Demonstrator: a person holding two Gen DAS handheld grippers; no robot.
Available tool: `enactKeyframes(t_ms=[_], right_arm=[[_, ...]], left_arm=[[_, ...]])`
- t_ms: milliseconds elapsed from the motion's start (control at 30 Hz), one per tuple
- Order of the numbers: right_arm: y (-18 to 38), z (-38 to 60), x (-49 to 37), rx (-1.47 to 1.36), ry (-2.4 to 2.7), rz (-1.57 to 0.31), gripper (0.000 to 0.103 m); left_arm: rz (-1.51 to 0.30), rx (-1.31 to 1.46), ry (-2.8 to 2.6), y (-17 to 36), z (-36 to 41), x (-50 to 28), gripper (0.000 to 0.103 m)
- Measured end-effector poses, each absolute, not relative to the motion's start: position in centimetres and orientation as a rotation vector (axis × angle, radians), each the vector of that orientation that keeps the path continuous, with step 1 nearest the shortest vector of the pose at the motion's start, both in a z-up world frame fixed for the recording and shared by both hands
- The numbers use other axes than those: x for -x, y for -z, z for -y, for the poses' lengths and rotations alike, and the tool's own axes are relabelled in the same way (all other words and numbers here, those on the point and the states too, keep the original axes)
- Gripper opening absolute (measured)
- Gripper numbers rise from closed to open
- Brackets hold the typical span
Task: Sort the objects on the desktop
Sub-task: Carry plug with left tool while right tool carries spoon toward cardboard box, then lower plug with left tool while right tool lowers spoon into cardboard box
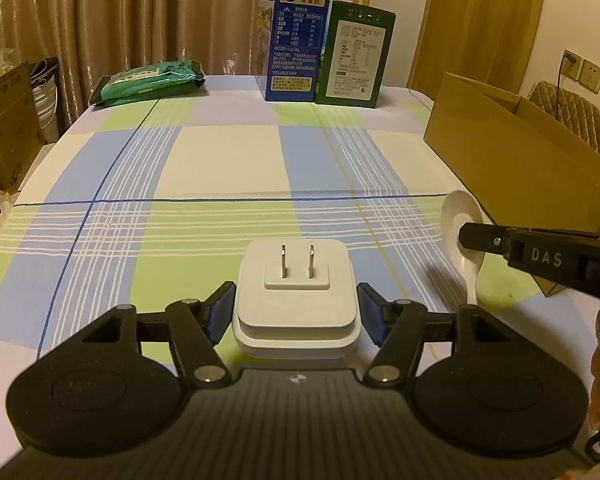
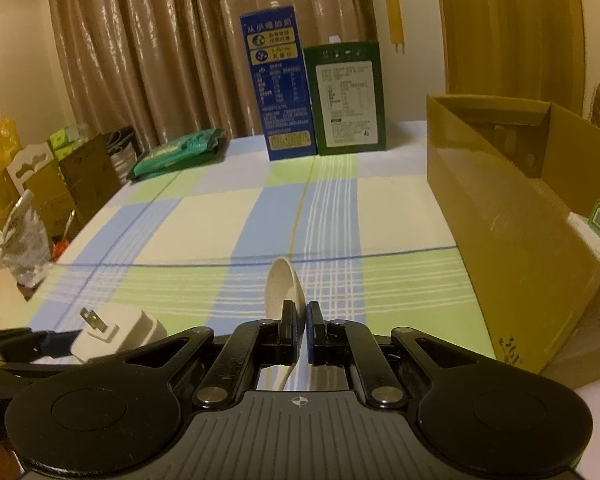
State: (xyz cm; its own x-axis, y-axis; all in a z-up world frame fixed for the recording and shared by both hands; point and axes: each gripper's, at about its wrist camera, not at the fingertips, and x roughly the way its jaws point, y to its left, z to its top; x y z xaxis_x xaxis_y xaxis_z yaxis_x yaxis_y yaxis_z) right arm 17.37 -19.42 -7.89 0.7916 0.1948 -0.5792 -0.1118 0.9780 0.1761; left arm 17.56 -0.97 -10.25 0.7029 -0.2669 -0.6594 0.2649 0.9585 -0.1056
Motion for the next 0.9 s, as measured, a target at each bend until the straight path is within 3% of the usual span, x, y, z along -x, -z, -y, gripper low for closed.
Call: enactKeyframes(t_ms=[900], right_arm=[[-0.4,25.1,-12.6,-0.215,-0.103,-0.509,0.001]], left_arm=[[-0.639,-0.027,0.343,2.5,5.7,-13.6,0.060]])
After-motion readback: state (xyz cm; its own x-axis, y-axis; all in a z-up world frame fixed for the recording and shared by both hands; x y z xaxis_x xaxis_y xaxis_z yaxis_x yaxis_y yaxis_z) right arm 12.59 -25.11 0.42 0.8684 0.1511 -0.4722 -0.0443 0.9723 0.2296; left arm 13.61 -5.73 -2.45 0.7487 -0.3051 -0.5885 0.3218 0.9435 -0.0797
